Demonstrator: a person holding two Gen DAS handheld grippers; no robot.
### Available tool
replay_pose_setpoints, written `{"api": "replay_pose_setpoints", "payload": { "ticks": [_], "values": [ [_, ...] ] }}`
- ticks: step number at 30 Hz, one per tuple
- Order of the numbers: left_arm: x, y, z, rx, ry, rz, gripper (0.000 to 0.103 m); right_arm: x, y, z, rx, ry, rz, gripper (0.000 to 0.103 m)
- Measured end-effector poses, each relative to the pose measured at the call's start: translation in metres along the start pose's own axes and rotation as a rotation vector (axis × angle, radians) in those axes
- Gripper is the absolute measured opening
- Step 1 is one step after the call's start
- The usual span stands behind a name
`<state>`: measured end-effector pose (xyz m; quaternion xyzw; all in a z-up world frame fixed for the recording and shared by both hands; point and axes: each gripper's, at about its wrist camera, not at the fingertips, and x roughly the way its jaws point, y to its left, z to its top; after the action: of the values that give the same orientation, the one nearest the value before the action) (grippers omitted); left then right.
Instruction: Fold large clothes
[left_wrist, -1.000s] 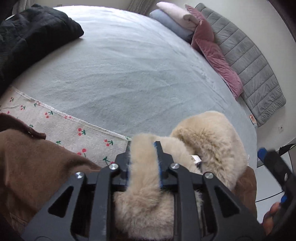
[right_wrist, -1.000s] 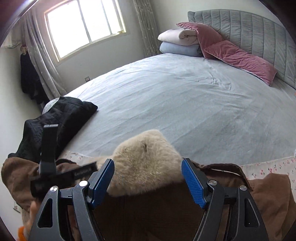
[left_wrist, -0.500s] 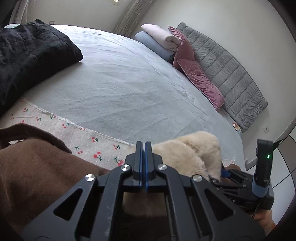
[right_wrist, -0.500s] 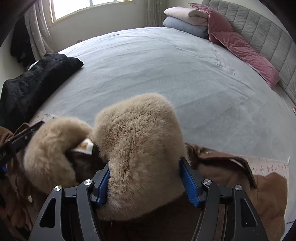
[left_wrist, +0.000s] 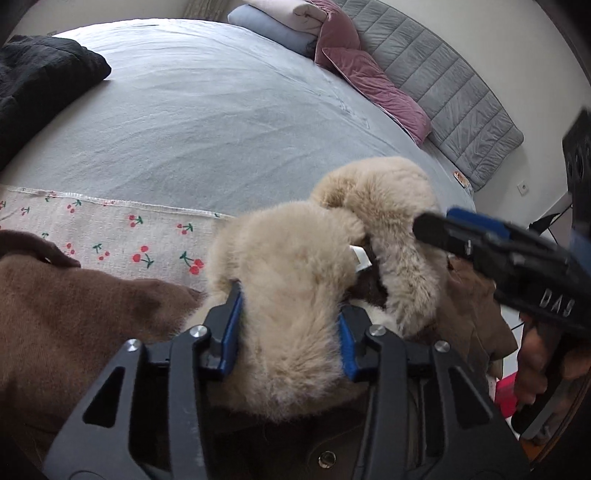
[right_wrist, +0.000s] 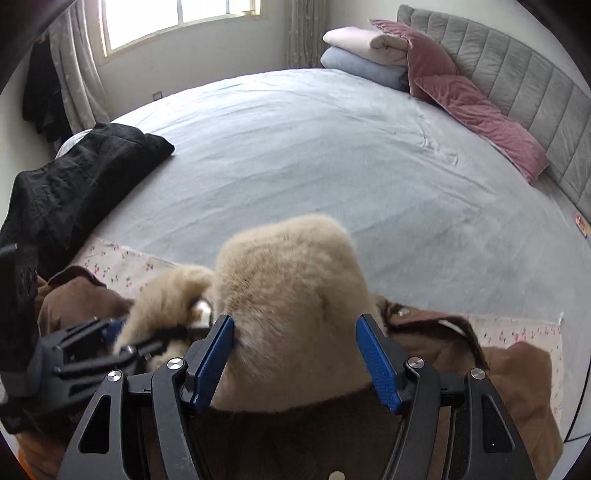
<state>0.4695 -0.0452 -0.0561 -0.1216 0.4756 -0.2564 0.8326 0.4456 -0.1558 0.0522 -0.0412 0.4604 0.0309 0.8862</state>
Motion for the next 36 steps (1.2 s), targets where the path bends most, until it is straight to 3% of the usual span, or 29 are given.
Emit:
{"api": "replay_pose_setpoints", "payload": {
  "ticks": [4,8,10,11,15,21,23,26,29,31,34,36],
  "values": [
    [-0.003,-0.008,-0.005,0.066,0.038,0.006,0.042,0.017,0.036,0.032,-0.074,0.005,0.010,0.069],
    [-0.007,-0.005,-0.004,0.060,0.051,-0.008,0.042,0.065,0.041,0.030,-0.137,0.143,-0.107,0.068],
    [-0.009,-0.003,-0.004,0.052,0.052,-0.014,0.042,0.082,0.030,0.012,-0.150,0.202,-0.158,0.057],
    [-0.009,-0.002,0.000,0.048,0.053,-0.015,0.042,0.083,0.023,0.002,-0.141,0.206,-0.156,0.046],
    [-0.019,-0.005,0.006,0.049,0.027,0.007,0.046,0.060,-0.014,-0.040,-0.038,0.100,-0.058,0.024],
    [-0.039,-0.032,0.020,0.077,-0.011,0.058,0.049,0.034,-0.049,-0.107,0.169,-0.150,0.031,0.018],
    [-0.031,-0.046,0.030,0.107,0.002,0.110,0.049,0.029,-0.060,-0.110,0.197,-0.173,0.070,0.017],
    [-0.002,-0.073,0.051,0.184,0.083,0.233,0.052,0.016,-0.068,-0.107,0.204,-0.211,0.112,0.016],
    [0.031,-0.075,0.055,0.230,0.251,0.381,0.052,0.009,-0.069,-0.108,0.212,-0.228,0.125,0.016],
    [0.043,-0.069,0.051,0.257,0.326,0.462,0.038,0.008,-0.073,-0.106,0.230,-0.237,0.155,0.016],
    [0.038,-0.053,0.046,0.189,0.361,0.444,0.023,0.003,-0.069,-0.106,0.238,-0.250,0.180,0.015],
    [0.023,-0.053,0.046,0.144,0.297,0.425,0.017,0.000,-0.069,-0.104,0.238,-0.271,0.177,0.015]
  ]
}}
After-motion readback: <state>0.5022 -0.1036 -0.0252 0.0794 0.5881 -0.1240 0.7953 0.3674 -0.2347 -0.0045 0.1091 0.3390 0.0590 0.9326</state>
